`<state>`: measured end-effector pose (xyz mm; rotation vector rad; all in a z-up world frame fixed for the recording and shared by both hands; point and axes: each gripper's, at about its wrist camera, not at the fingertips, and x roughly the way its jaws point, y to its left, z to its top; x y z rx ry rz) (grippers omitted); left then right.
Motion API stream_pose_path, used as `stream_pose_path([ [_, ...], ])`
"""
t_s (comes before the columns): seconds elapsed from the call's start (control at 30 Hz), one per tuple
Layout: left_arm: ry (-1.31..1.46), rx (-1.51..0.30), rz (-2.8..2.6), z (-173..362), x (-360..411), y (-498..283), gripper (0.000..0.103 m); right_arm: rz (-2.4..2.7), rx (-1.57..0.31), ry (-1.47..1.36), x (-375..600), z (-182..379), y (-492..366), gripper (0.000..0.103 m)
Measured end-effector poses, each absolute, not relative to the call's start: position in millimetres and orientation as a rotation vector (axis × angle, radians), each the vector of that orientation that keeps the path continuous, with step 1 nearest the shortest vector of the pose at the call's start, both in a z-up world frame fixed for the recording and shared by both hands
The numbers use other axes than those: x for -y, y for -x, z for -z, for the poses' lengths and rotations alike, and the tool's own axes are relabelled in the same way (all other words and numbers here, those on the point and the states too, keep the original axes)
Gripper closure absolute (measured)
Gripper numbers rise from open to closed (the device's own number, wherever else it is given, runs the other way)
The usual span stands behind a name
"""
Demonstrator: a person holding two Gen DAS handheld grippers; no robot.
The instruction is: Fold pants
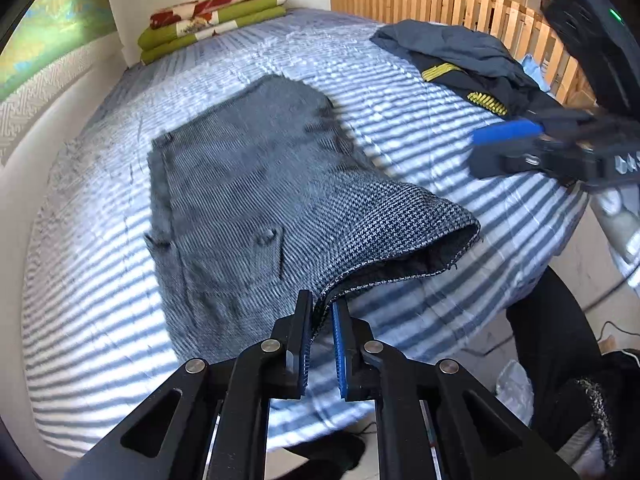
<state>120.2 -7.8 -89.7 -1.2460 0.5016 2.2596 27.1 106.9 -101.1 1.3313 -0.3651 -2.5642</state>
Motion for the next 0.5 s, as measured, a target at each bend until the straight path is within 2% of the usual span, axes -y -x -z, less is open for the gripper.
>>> stream_pose_path([
  [0.17, 1.19, -0.485, -2.283, 67.5, 8.3, -103.5, 0.094, 2.499, 0.519, -1.231, -116.3, 90.4, 55.0, 0.048],
  [0.3, 1.182, -0.504, -2.294, 58.5, 8.1, -88.2, 0.094, 2.306, 0.686, -1.413, -125.7, 141.3, 123.6, 0.048],
  [0.33, 1.184, -0.515, -2.295, 57.5, 7.9, -82.6, 0.094, 2.231, 0.697, -1.496, -124.9, 157.5, 129.0, 0.049],
  [0.4, 1.189, -0.535, -2.294, 57.8, 5.4, -70.9, 0.094, 2.175, 0.602, -1.584, -121.8, 174.1, 123.5, 0.05],
  [0.5, 1.204, -0.552, -2.288, 59.8, 1.5, -58.5, 0.094, 2.18, 0.628, -1.468, -136.9, 156.5, 94.2, 0.05],
])
